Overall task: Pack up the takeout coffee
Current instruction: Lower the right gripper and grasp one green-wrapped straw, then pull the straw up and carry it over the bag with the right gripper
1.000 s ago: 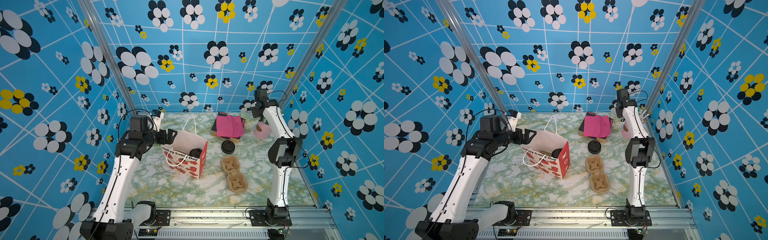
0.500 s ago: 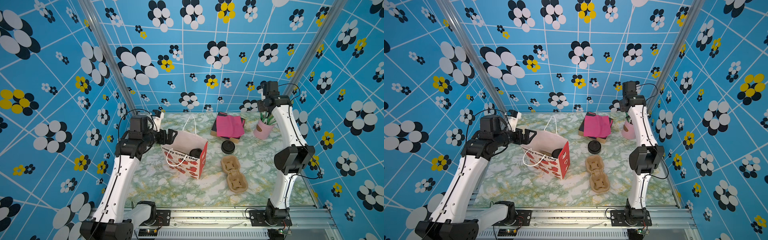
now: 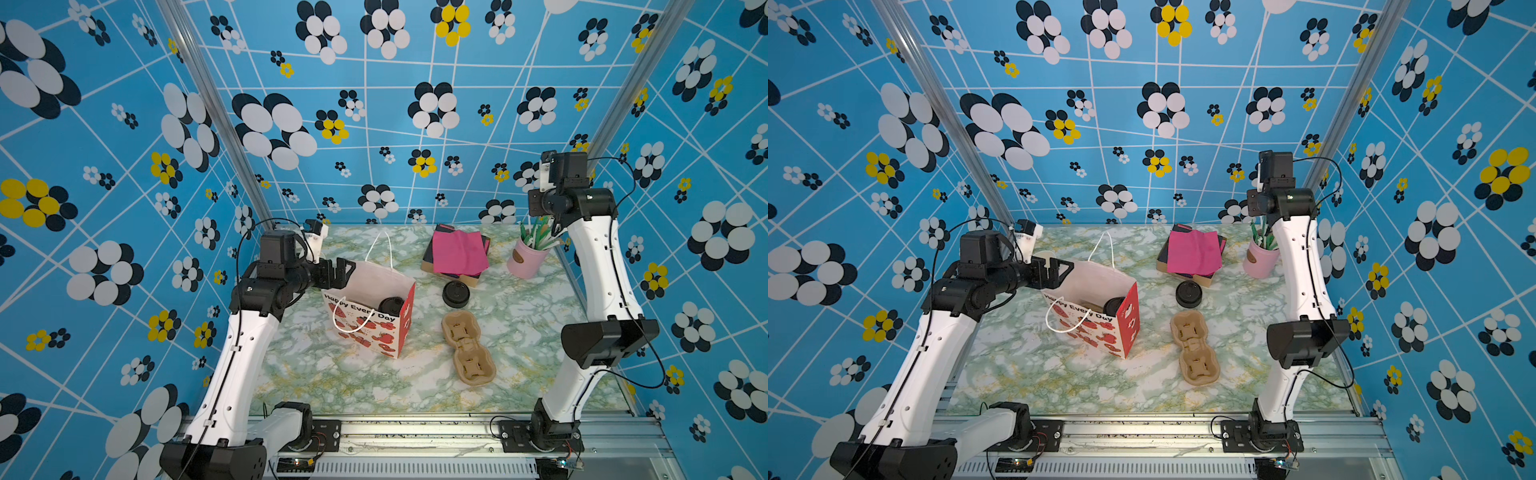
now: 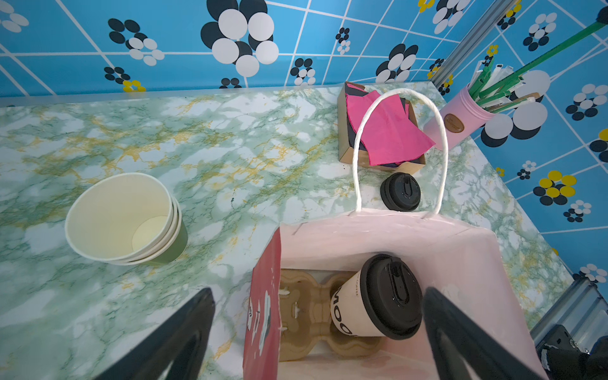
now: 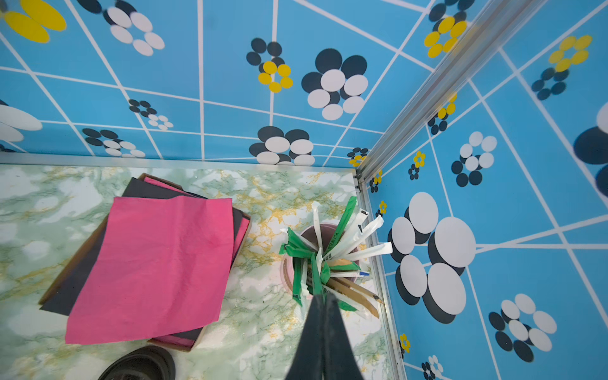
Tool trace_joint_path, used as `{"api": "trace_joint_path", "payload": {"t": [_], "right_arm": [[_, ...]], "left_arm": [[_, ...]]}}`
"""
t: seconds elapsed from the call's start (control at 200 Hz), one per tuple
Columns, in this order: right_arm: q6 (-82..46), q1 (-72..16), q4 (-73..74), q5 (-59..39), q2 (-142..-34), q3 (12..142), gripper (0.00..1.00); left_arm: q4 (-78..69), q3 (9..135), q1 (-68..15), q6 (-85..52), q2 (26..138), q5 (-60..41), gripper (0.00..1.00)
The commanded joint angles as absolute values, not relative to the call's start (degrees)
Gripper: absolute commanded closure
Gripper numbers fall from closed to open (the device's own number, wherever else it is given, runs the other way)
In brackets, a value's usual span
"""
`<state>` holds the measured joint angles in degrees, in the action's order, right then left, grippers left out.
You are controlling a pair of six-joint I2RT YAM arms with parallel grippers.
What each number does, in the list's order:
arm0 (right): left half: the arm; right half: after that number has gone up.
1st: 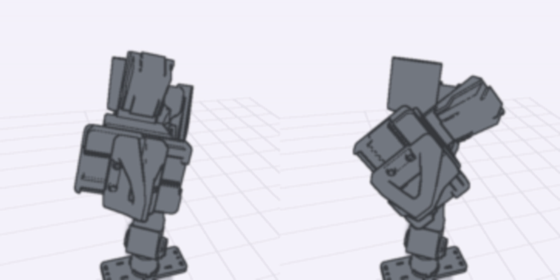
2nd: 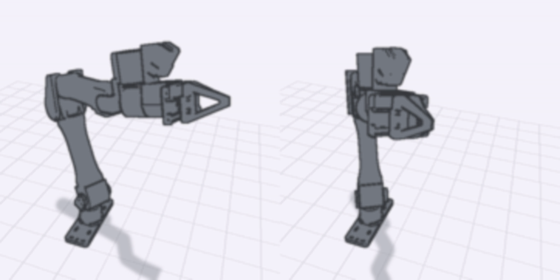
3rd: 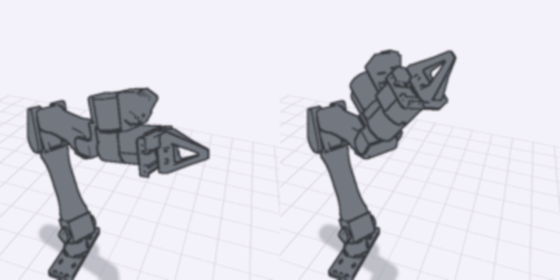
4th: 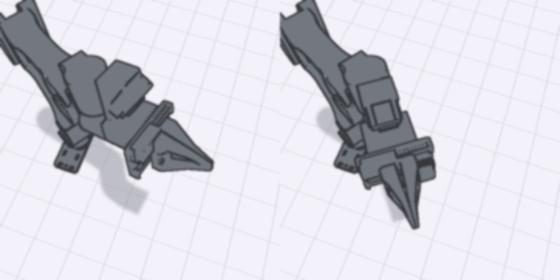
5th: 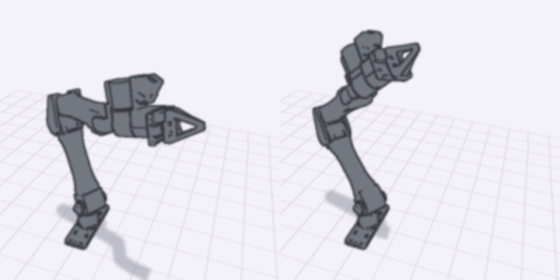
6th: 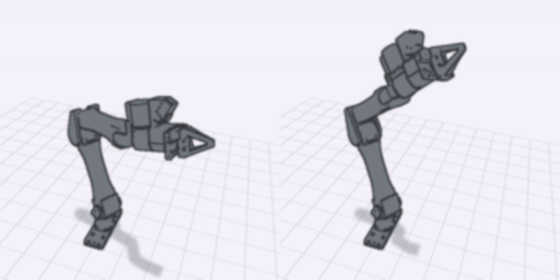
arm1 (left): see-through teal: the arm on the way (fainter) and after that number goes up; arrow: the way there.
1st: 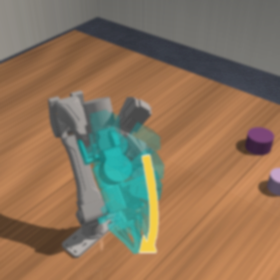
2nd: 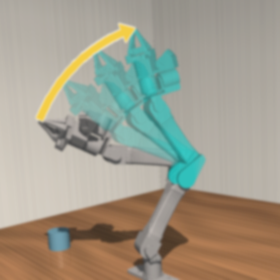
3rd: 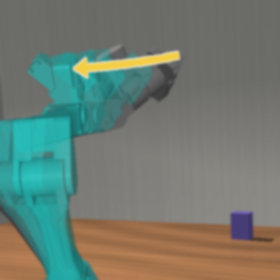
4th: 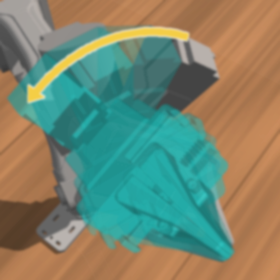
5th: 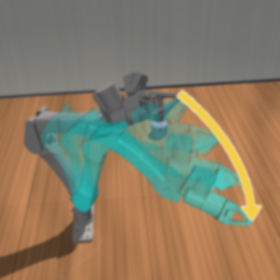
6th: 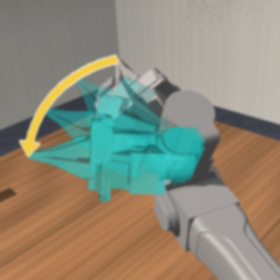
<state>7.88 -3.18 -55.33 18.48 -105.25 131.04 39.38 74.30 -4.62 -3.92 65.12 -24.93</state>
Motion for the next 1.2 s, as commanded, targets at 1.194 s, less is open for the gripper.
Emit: {"api": "trace_joint_path", "payload": {"t": [1.194], "right_arm": [[-7.0, -24.6, -46.7, -26.3, -92.8, 135.2, 1.0]], "left_arm": [[38.2, 74.3, -4.3, -6.5, 64.6, -26.5, 0.0]]}}
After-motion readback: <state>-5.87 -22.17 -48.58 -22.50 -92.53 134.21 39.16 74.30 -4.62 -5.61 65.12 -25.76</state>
